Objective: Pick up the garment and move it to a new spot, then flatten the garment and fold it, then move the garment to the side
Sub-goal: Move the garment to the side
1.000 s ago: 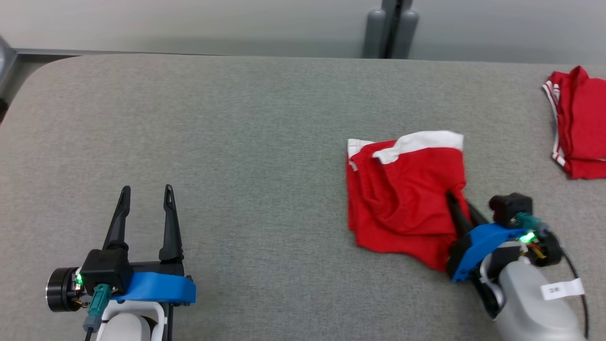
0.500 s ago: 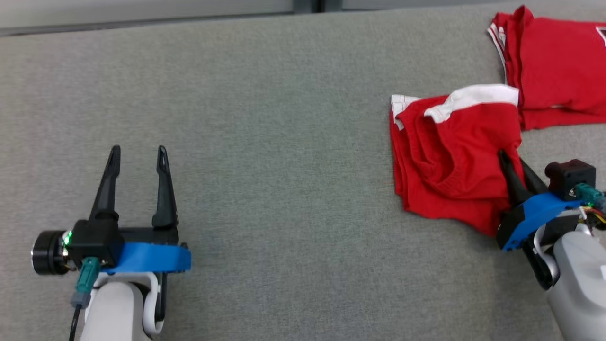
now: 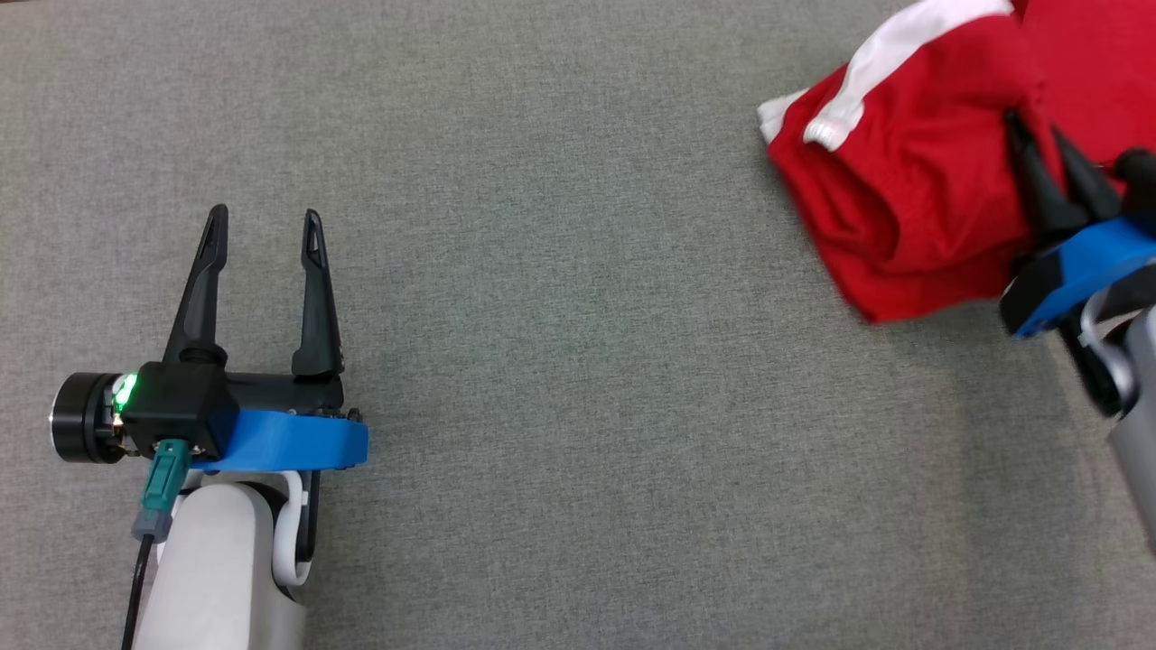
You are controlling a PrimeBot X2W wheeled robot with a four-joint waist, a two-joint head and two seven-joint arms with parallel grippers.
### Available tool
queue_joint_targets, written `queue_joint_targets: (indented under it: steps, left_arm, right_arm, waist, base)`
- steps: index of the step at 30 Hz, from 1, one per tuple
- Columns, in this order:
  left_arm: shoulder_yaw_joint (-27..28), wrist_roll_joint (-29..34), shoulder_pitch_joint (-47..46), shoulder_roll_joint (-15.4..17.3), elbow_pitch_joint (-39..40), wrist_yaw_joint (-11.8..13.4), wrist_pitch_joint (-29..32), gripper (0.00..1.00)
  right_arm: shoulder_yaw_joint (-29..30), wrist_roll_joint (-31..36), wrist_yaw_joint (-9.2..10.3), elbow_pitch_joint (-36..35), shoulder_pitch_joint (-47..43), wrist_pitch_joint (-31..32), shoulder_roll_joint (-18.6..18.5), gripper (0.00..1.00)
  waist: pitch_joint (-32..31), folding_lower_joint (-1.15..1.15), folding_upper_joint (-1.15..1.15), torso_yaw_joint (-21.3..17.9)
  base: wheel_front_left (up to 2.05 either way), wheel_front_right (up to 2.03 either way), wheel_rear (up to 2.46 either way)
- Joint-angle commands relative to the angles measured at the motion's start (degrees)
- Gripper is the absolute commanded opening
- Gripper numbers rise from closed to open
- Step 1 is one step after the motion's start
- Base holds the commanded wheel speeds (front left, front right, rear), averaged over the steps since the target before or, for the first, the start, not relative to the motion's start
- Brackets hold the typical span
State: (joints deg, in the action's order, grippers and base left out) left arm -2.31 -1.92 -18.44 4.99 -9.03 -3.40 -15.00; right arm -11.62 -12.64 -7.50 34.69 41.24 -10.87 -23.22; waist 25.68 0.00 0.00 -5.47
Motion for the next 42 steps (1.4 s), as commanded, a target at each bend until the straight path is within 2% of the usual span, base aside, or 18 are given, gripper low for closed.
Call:
queue_joint_targets:
  steps: [1,7,13,18,27,28,29,30,31,32,38,42]
  left_arm:
    - [0.02,0.32,-0.91,0.0,0.08,-0.08,-0.24,1.0]
    - [-0.28,0.2,-0.98,-0.14,0.74,0.18,-0.24,1.0]
    - [-0.41,0.58,-2.35,0.47,1.39,0.21,-0.23,1.0]
    - [-0.83,1.08,-3.58,1.03,1.61,0.06,-0.24,1.0]
    - [-1.34,0.97,-4.6,1.35,1.63,0.05,-0.24,1.0]
    - [-1.33,0.91,-4.62,1.39,1.62,0.1,-0.23,1.0]
    - [-1.31,0.86,-4.67,1.4,1.57,0.21,-0.23,1.0]
    - [-1.23,0.76,-4.74,1.44,1.51,0.24,-0.23,1.0]
    - [-1.22,0.68,-4.8,1.45,1.45,0.28,-0.23,1.0]
    - [-1.23,0.63,-4.74,1.41,1.35,0.35,-0.23,1.0]
    - [-0.96,-0.06,-3.16,1.07,0.72,0.84,-0.24,1.0]
    - [-0.4,-0.51,-1.38,0.96,0.72,1.2,-0.24,1.0]
  right_arm:
    - [-0.1,0.2,0.01,0.28,1.33,0.21,-1.07,0.0]
    - [-0.15,-1.28,0.02,1.77,7.08,3.03,-7.76,0.0]
    - [0.41,-4.38,0.02,6.48,11.96,4.57,-15.1,0.0]
    - [0.92,-6.38,0.02,11.43,14.84,5.56,-18.73,0.0]
    - [0.16,-5.39,0.02,19.04,19.36,3.6,-19.2,0.0]
    - [0.48,-5.04,0.02,19.79,20.11,3.01,-19.32,0.05]
    - [0.52,-4.75,0.02,20.45,20.63,2.52,-19.0,0.29]
    - [0.61,-4.55,0.02,21.19,21.15,2.13,-18.6,0.35]
    - [0.45,-3.98,0.01,21.82,21.5,1.77,-18.33,0.5]
    - [0.33,-3.63,0.01,22.69,21.93,1.61,-17.95,1.0]
    - [0.63,-1.49,0.01,27.47,23.94,-0.23,-16.75,1.0]
    - [0.49,-0.53,0.01,27.64,23.58,-2.78,-14.86,1.0]
  waist:
    - [0.08,0.0,0.0,0.18]
    - [2.04,0.0,0.0,0.55]
    - [4.79,0.0,0.0,-0.19]
    - [6.49,0.0,0.0,-0.74]
    - [8.17,0.0,0.0,-0.43]
    - [8.32,0.0,0.0,-0.29]
    - [8.36,0.0,0.0,-0.18]
    - [8.41,0.0,0.0,-0.08]
    - [8.42,0.0,0.0,0.03]
    - [8.3,0.0,0.0,0.18]
    - [5.52,0.0,0.0,0.54]
    - [2.07,0.0,0.0,0.52]
  base:
    - [0.0,0.0,0.0]
    - [0.0,0.0,0.0]
    - [0.0,0.0,0.0]
    - [0.0,0.0,0.0]
    - [0.0,0.0,0.0]
    - [0.0,0.0,0.0]
    - [0.0,0.0,0.0]
    - [0.0,0.0,0.0]
    - [0.0,0.0,0.0]
    - [0.0,0.0,0.0]
    - [0.0,0.0,0.0]
    - [0.0,0.0,0.0]
